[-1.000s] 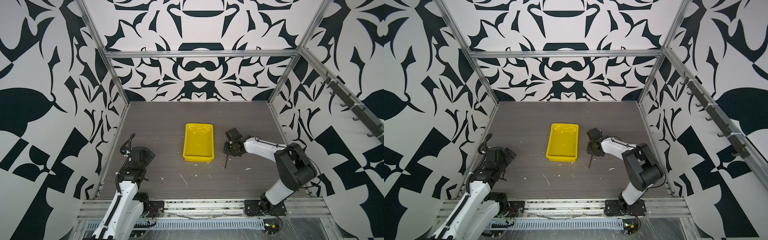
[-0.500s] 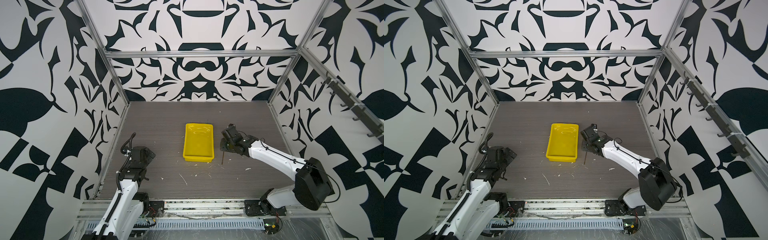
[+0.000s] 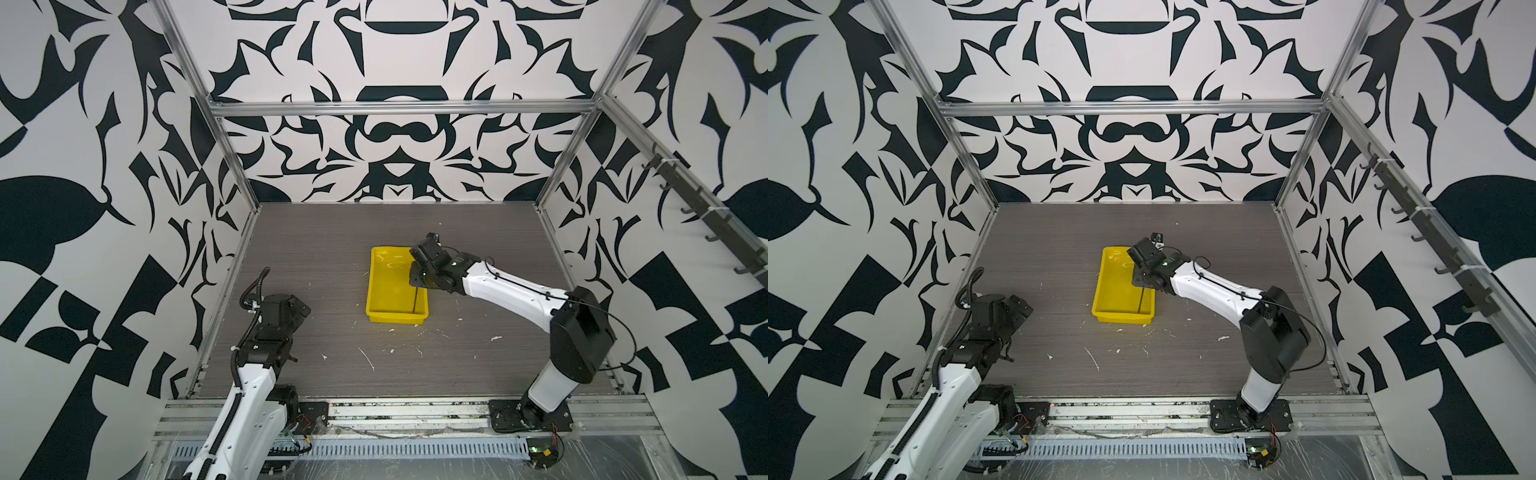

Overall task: Put the screwdriver in the bin
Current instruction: 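Lift the screwdriver with the right gripper and carry it over the bin, then lower the screwdriver into the yellow bin and open the right gripper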

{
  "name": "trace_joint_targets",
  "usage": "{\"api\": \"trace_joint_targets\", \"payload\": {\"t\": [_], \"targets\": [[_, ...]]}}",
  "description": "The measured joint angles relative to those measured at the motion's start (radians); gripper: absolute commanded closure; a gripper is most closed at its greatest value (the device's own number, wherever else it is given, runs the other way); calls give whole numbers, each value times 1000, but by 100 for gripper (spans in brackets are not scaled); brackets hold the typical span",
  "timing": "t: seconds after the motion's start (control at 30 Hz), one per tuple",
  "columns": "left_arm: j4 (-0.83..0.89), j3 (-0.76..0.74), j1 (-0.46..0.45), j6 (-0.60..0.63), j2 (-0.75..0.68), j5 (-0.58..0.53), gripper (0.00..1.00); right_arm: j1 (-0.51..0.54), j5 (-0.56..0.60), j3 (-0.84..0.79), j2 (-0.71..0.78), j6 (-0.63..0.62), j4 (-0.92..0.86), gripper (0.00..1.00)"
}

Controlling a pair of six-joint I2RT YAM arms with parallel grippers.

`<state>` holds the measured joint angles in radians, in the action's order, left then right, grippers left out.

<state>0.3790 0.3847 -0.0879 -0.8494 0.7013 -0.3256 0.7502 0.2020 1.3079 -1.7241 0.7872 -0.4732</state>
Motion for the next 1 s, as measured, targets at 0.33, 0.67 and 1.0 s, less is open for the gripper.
{"api": "trace_joint_targets", "payload": {"t": [0.33, 0.67, 1.0], "targets": [[0, 0, 0, 0, 0, 6, 1, 31, -138, 232, -297, 68, 23, 84], [0, -3, 0, -8, -20, 6, 1, 31, -217, 315, -422, 113, 29, 81], [0, -3, 0, -11, 1, 6, 1, 31, -225, 359, -422, 108, 13, 57]]}}
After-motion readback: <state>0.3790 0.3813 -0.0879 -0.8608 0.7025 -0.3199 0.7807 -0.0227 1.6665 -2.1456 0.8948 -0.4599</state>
